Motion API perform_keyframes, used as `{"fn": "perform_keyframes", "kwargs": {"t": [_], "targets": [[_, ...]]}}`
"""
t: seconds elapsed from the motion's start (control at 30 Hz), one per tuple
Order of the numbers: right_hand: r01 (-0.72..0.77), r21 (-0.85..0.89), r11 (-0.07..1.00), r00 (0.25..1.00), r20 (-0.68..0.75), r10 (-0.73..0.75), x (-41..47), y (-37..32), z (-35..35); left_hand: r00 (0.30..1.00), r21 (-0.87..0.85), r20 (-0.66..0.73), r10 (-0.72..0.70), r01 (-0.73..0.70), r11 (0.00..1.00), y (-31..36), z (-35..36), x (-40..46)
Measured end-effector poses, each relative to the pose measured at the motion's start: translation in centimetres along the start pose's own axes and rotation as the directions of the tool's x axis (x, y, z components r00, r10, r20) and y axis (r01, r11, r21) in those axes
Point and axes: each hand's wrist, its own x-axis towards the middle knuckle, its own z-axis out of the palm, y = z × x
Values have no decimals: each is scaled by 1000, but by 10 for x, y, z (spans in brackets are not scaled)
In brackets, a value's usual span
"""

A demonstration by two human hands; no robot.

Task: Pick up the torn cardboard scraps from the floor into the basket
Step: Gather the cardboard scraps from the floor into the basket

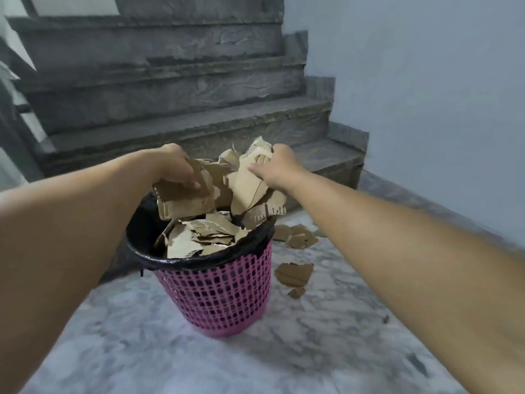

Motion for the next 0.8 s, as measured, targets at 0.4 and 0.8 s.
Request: {"fn": "perform_keyframes", "kwargs": {"t": [0.4,0.8], "targets": [[-60,9,998,998,5,60,0,19,25,990,37,128,-66,62,997,-30,52,-2],[-168,-254,952,946,231,229,-63,121,-143,916,-122,-7,401,-399,909,162,89,-35]]}}
